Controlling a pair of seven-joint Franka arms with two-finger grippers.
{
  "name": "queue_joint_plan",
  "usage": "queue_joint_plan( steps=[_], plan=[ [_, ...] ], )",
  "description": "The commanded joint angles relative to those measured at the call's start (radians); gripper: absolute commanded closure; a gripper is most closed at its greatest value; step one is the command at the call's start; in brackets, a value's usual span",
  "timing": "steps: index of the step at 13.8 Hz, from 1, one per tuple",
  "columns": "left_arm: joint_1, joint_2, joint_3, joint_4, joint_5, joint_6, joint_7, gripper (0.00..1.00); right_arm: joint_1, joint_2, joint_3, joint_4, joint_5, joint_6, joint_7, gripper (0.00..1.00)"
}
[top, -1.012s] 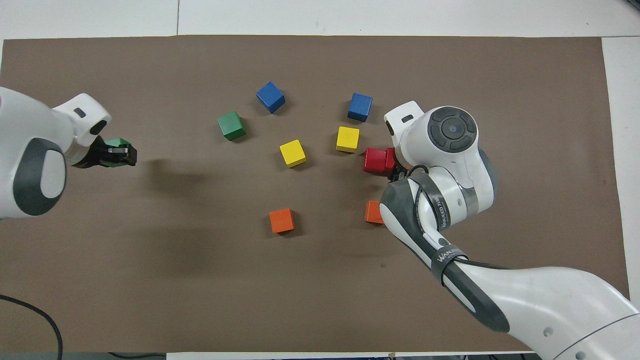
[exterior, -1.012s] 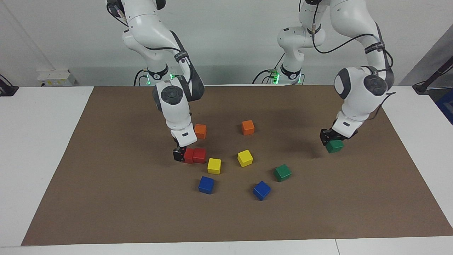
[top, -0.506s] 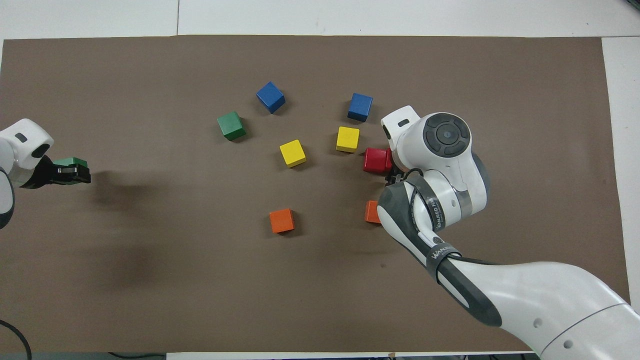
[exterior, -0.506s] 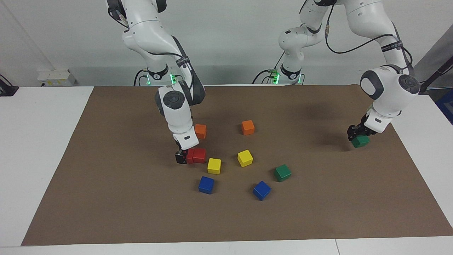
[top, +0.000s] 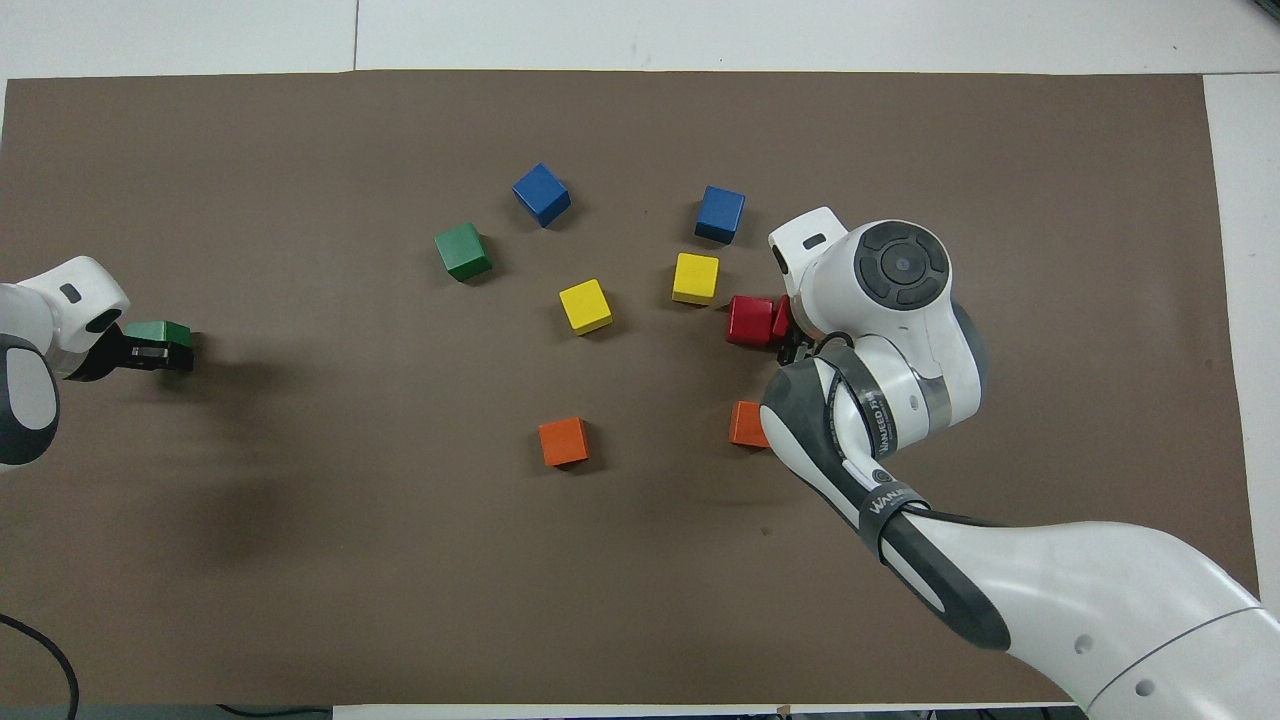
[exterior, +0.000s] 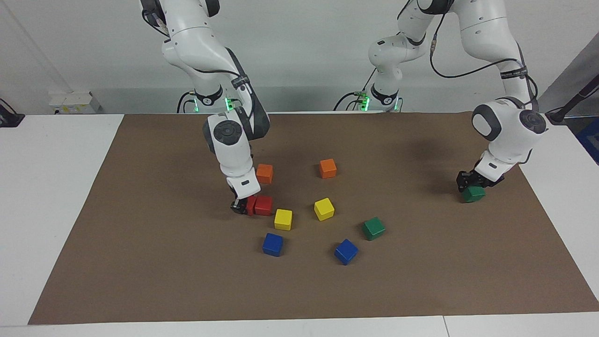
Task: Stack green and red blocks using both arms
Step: 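Carry the green cube outward while the right gripper grips a red cube, then release the green cube while the right gripper carries the red cube outward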
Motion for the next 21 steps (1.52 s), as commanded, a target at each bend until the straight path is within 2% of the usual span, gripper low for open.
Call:
queue_joint_plan(
  steps=[1, 3, 5, 6, 7, 8, 12, 14, 17, 18, 21],
  plan=[
    [0.018, 0.003, -0.012, -0.009, -0.019, 0.027, 0.037, 1.0, -0.072, -0.023, 0.004, 0.158, 0.0, -0.205, 0.003, 1.0],
    [0.019, 0.005, -0.012, -0.024, -0.032, 0.042, 0.039, 1.0, -0.167, -0.057, 0.004, 0.229, -0.017, -0.293, 0.092, 1.0],
    [0.026, 0.005, -0.011, -0.044, -0.032, 0.07, 0.042, 1.0, -0.273, -0.069, 0.003, 0.251, 0.006, -0.333, 0.173, 1.0],
    [0.026, 0.005, -0.011, -0.046, -0.032, 0.078, 0.048, 1.0, -0.325, -0.074, 0.004, 0.248, 0.018, -0.356, 0.285, 1.0],
    [0.026, 0.003, -0.011, -0.052, -0.032, 0.079, 0.066, 0.59, -0.362, -0.084, 0.004, 0.234, 0.046, -0.379, 0.427, 1.0],
    [0.026, 0.003, -0.011, -0.057, -0.032, 0.084, 0.094, 0.01, -0.373, -0.091, 0.003, 0.223, 0.057, -0.386, 0.535, 1.0],
    [0.029, 0.0, -0.011, -0.017, -0.032, 0.037, 0.119, 0.0, -0.411, -0.114, 0.004, 0.142, 0.058, -0.309, 0.73, 1.0],
    [0.016, 0.0, -0.011, 0.104, -0.027, -0.11, 0.117, 0.0, -0.4, -0.13, 0.003, 0.069, 0.057, -0.234, 0.798, 1.0],
    [-0.06, 0.011, -0.009, 0.32, -0.033, -0.334, 0.076, 0.0, -0.405, -0.138, 0.003, -0.034, 0.055, -0.108, 0.806, 1.0],
    [-0.098, 0.015, -0.011, 0.369, -0.032, -0.383, -0.008, 0.0, -0.407, -0.138, 0.003, -0.053, 0.055, -0.087, 0.806, 1.0],
    [-0.238, 0.023, -0.009, 0.417, -0.036, -0.413, -0.331, 0.0, -0.413, -0.126, 0.003, -0.082, 0.055, -0.047, 0.803, 1.0]
  ],
)
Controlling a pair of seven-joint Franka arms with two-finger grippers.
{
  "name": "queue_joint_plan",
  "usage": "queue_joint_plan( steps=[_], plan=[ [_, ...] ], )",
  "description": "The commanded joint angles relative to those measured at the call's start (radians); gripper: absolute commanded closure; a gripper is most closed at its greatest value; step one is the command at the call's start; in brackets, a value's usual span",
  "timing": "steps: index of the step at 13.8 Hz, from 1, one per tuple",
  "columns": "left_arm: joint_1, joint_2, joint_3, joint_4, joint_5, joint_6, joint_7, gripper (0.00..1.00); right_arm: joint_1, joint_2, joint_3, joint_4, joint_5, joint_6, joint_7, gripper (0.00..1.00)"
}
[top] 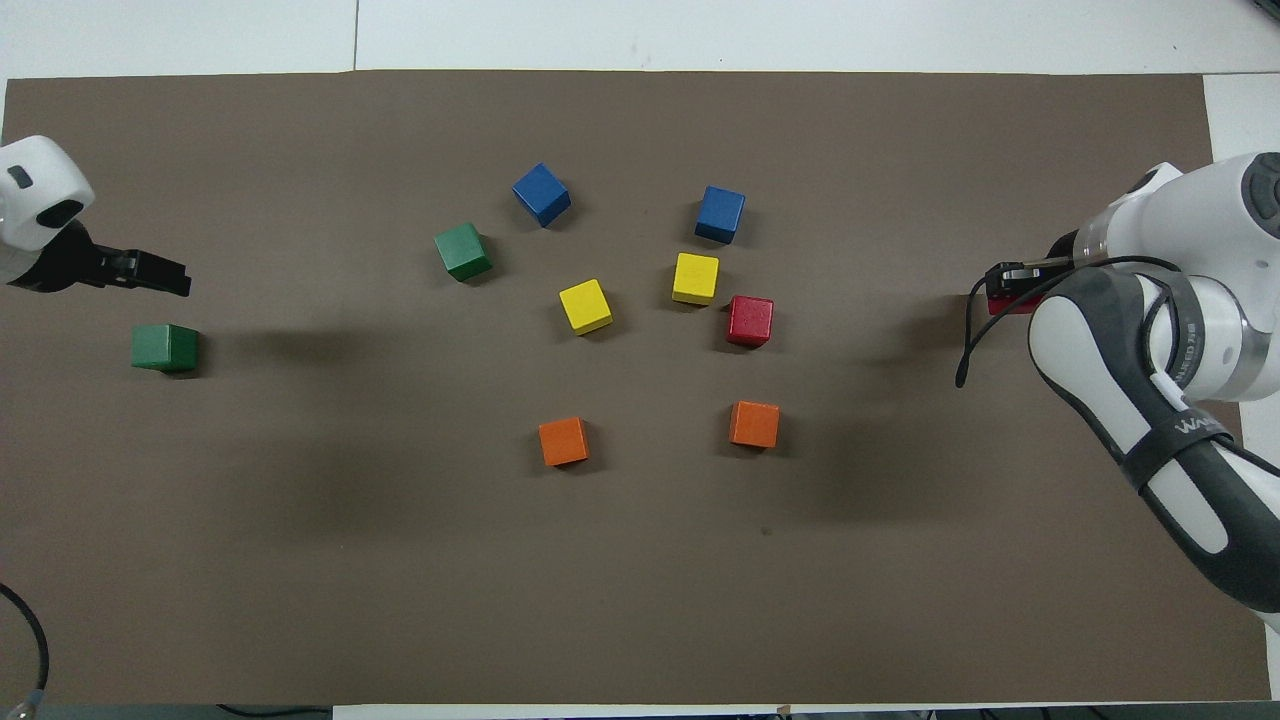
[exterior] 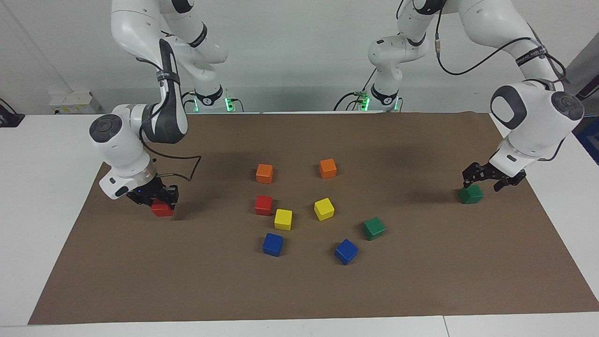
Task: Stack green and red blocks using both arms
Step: 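Release the green cube while the right gripper carries the red cube outward, then reach and grasp the farther green cube with the left gripper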
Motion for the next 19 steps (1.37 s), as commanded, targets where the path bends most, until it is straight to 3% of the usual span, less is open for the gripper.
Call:
queue_joint_plan(
  steps=[1, 5, 8, 13, 15, 19],
  plan=[
    [-0.137, 0.035, 0.013, 0.044, -0.016, -0.019, -0.328, 0.0, -0.014, -0.03, 0.006, -0.07, 0.014, 0.056, 0.004, 1.0],
    [-0.278, 0.061, 0.013, 0.066, -0.042, 0.052, -0.683, 0.0, -0.039, -0.02, 0.004, -0.106, 0.014, 0.111, -0.034, 1.0],
    [-0.36, 0.194, 0.017, 0.168, -0.037, 0.069, -0.855, 0.0, -0.042, -0.01, 0.006, -0.118, 0.014, 0.136, -0.047, 1.0],
    [-0.383, 0.292, 0.019, 0.204, -0.033, 0.156, -0.985, 0.0, -0.042, 0.0, 0.006, -0.139, 0.014, 0.184, -0.05, 1.0],
    [-0.377, 0.296, 0.017, 0.202, -0.034, 0.185, -0.989, 0.0, -0.044, 0.007, 0.004, -0.139, 0.014, 0.188, -0.062, 1.0],
    [-0.381, 0.322, 0.017, 0.196, -0.029, 0.242, -1.009, 0.0, -0.042, 0.015, 0.004, -0.141, 0.014, 0.201, -0.064, 0.88]
  ],
)
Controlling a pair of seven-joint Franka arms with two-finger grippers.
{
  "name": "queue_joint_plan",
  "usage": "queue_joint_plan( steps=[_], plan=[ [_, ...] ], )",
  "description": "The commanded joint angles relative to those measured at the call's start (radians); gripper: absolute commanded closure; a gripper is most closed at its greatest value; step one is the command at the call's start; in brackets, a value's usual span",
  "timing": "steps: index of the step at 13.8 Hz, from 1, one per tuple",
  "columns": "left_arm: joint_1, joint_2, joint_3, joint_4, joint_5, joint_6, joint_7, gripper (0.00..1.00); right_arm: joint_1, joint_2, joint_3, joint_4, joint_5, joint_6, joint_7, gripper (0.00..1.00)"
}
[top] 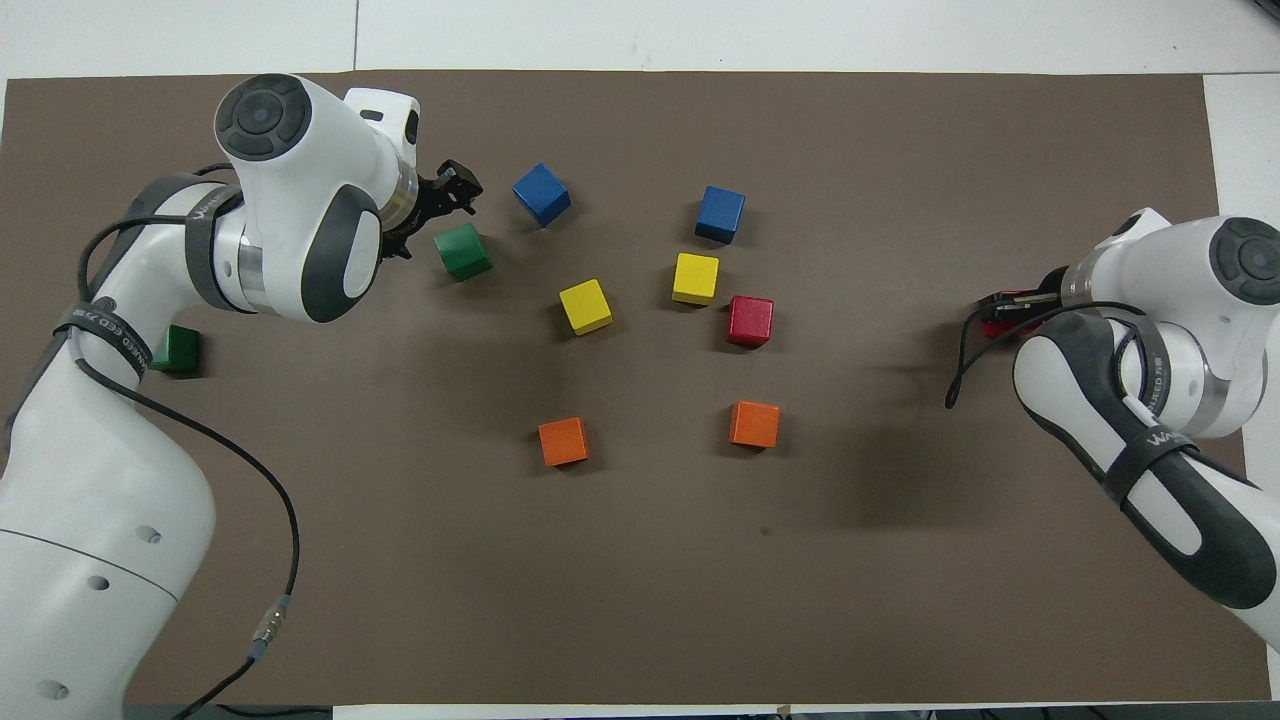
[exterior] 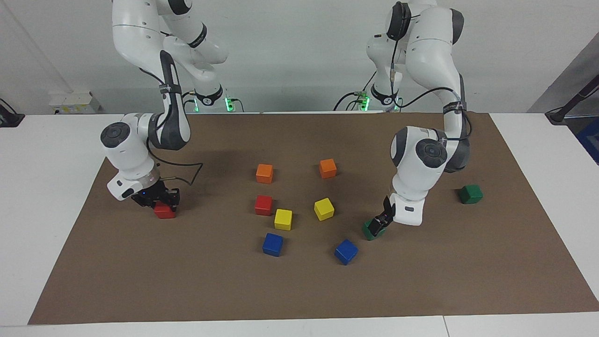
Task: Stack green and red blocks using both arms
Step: 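Reach and grasp the farther green cube with the left gripper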
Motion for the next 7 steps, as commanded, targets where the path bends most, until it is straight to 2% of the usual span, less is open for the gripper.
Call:
queue_joint_plan(
  steps=[1, 2, 3, 5, 7],
  plan=[
    [-0.02, 0.029, 0.019, 0.024, -0.005, 0.02, -0.018, 0.0, -0.013, 0.004, 0.007, -0.014, 0.014, 0.039, -0.031, 0.8],
    [-0.022, 0.037, 0.019, 0.024, -0.002, 0.02, -0.018, 0.0, -0.011, 0.004, 0.007, -0.014, 0.008, 0.044, -0.038, 0.5],
    [-0.023, 0.04, 0.018, 0.024, 0.016, 0.02, -0.018, 0.0, -0.011, 0.004, 0.007, -0.013, 0.002, 0.044, -0.063, 0.02],
    [-0.037, 0.06, 0.019, 0.023, 0.03, 0.028, -0.02, 0.0, -0.008, -0.005, 0.009, -0.004, 0.002, 0.009, -0.077, 0.0],
    [-0.037, 0.068, 0.019, 0.023, 0.053, 0.04, -0.02, 0.0, 0.004, -0.039, 0.009, 0.044, 0.002, -0.112, -0.066, 0.0]
  ],
)
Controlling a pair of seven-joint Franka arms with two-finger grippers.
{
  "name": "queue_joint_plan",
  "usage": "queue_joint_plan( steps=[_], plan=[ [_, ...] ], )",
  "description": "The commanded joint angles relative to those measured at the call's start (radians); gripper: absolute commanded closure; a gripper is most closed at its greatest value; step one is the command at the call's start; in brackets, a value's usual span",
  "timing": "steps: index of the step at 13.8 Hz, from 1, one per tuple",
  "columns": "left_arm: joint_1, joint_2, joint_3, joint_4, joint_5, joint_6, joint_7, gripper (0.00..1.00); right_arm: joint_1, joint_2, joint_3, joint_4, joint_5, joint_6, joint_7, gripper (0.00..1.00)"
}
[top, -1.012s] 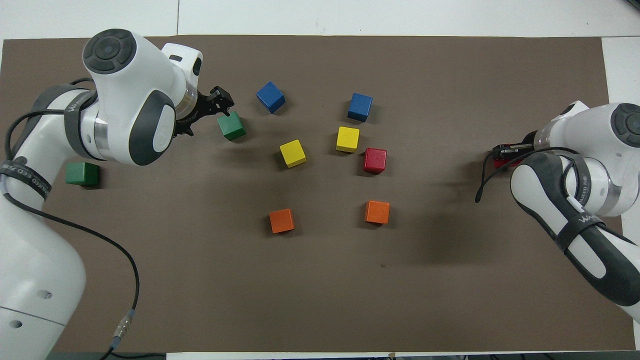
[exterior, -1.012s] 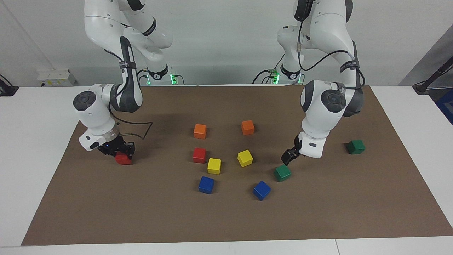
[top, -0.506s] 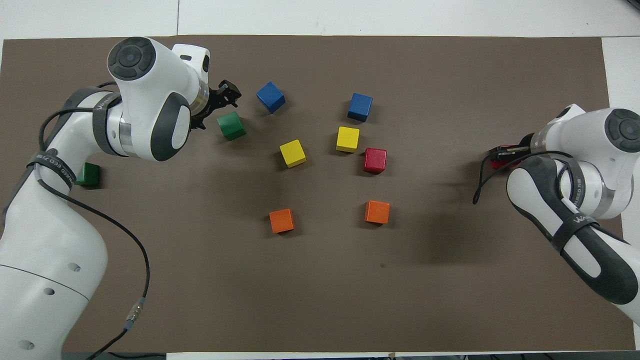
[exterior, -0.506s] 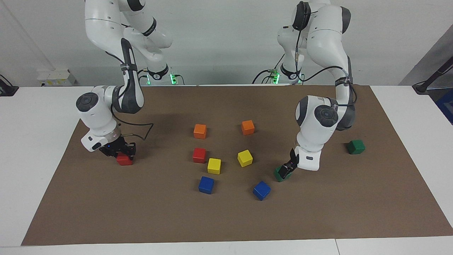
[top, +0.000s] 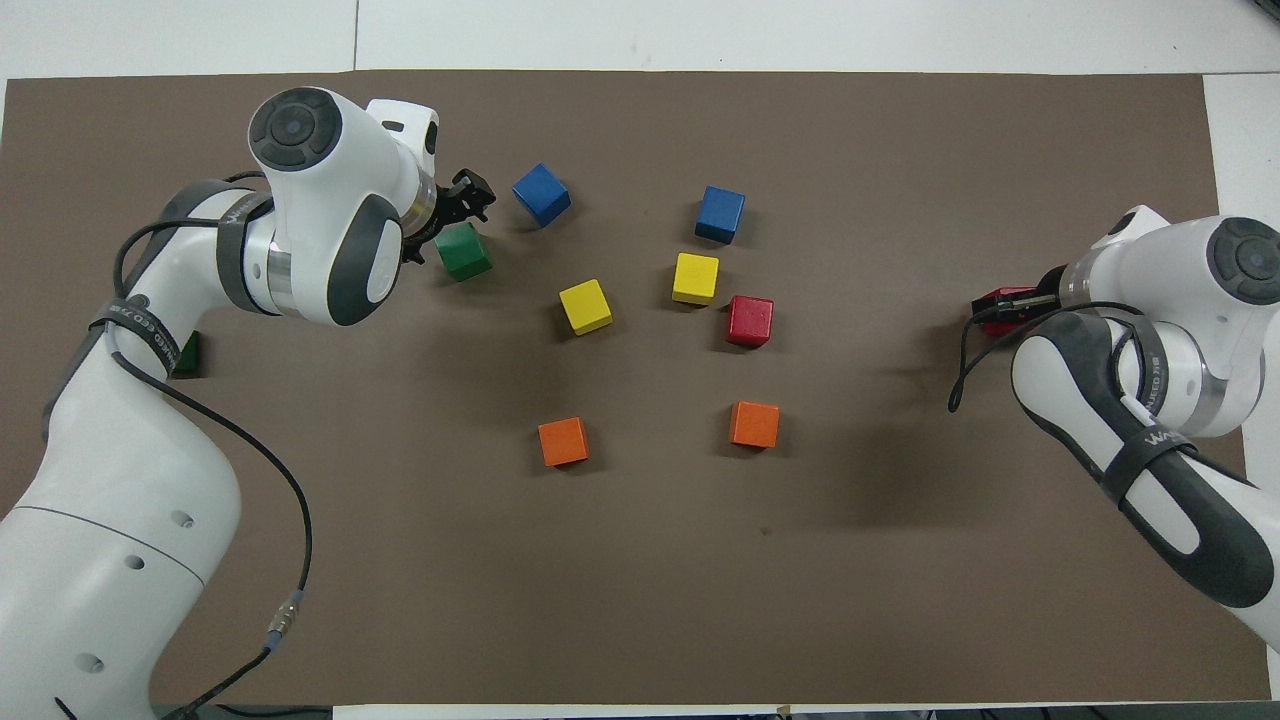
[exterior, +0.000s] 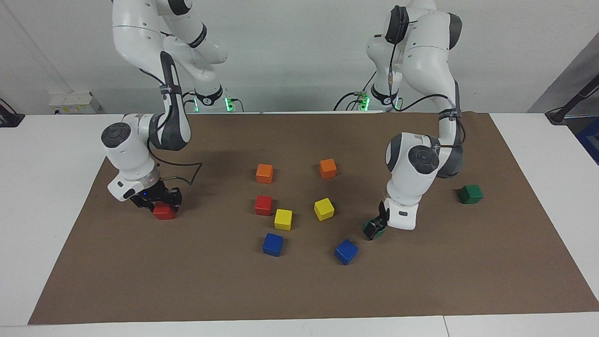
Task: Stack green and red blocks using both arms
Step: 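Reach and grasp the farther green cube with the left gripper, then stack the green cube on green while the right gripper grasps red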
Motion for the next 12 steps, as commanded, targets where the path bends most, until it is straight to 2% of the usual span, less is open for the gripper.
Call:
queue_joint_plan(
  steps=[1, 3, 5, 6, 7, 8, 12],
  plan=[
    [-0.02, 0.028, 0.019, 0.021, 0.064, 0.021, -0.015, 0.0, 0.003, -0.049, 0.008, 0.07, 0.003, -0.158, -0.014, 0.0],
    [-0.02, 0.027, 0.019, 0.015, 0.079, 0.02, -0.013, 0.12, 0.009, -0.069, 0.018, 0.142, 0.003, -0.271, 0.01, 0.0],
    [-0.021, 0.027, 0.019, 0.014, 0.079, 0.018, -0.015, 0.37, 0.067, -0.081, 0.018, 0.225, 0.003, -0.382, 0.097, 0.0],
    [-0.023, 0.027, 0.019, 0.011, 0.079, 0.02, -0.015, 0.58, 0.092, -0.082, 0.018, 0.274, 0.003, -0.44, 0.157, 0.0],
    [-0.024, 0.025, 0.017, 0.006, 0.079, 0.021, -0.016, 0.88, 0.137, -0.075, 0.018, 0.324, 0.005, -0.494, 0.241, 0.0],
    [-0.029, 0.027, 0.017, 0.003, 0.079, 0.026, -0.016, 1.0, 0.18, -0.071, 0.018, 0.349, 0.003, -0.516, 0.327, 0.0],
    [-0.027, 0.024, 0.017, 0.014, 0.07, 0.014, -0.015, 1.0, 0.351, -0.065, 0.018, 0.348, -0.001, -0.449, 0.591, 0.0]
  ],
)
